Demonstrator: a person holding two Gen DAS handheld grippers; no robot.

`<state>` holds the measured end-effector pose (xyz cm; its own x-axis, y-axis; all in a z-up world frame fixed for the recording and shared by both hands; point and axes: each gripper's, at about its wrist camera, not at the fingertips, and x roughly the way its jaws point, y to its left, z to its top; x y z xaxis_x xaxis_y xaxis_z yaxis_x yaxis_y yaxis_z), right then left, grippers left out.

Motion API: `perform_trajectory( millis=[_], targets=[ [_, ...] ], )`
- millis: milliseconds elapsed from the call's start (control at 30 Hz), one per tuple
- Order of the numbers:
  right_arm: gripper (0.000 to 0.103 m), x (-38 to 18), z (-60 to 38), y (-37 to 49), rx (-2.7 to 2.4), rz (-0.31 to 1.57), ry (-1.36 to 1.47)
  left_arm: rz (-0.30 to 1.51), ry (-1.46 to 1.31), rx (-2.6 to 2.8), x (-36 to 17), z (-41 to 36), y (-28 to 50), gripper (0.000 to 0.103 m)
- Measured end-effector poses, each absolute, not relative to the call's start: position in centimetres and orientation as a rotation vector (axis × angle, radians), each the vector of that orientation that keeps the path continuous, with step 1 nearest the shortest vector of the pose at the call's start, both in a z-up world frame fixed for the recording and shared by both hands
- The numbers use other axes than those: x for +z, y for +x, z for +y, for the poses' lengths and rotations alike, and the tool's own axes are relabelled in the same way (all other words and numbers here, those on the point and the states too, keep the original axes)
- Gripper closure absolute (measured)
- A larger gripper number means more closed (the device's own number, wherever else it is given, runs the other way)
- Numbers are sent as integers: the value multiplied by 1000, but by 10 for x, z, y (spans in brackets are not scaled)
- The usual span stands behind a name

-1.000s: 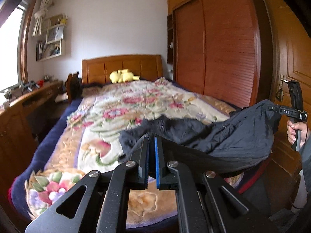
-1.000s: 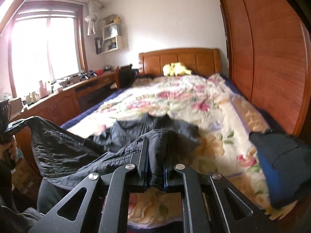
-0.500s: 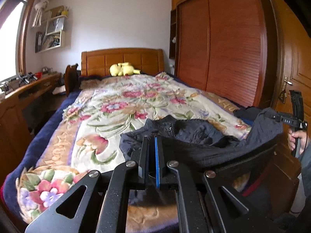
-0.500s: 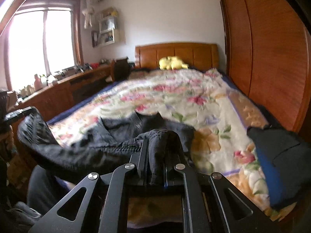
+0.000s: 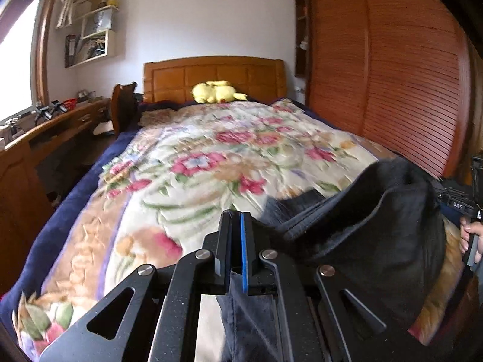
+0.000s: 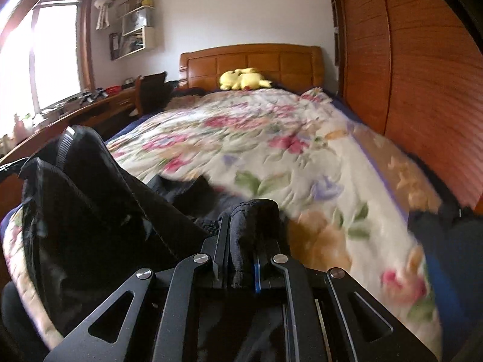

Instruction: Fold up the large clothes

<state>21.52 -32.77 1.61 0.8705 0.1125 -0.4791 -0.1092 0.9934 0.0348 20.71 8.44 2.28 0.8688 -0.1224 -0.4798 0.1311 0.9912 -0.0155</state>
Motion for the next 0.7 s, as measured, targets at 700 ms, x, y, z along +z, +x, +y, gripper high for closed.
perform_trajectory(
  millis=[700],
  targets=[
    [87, -23, -256, 338, 4, 619, -111, 500, 53, -135, -13, 73, 271, 97]
  ],
)
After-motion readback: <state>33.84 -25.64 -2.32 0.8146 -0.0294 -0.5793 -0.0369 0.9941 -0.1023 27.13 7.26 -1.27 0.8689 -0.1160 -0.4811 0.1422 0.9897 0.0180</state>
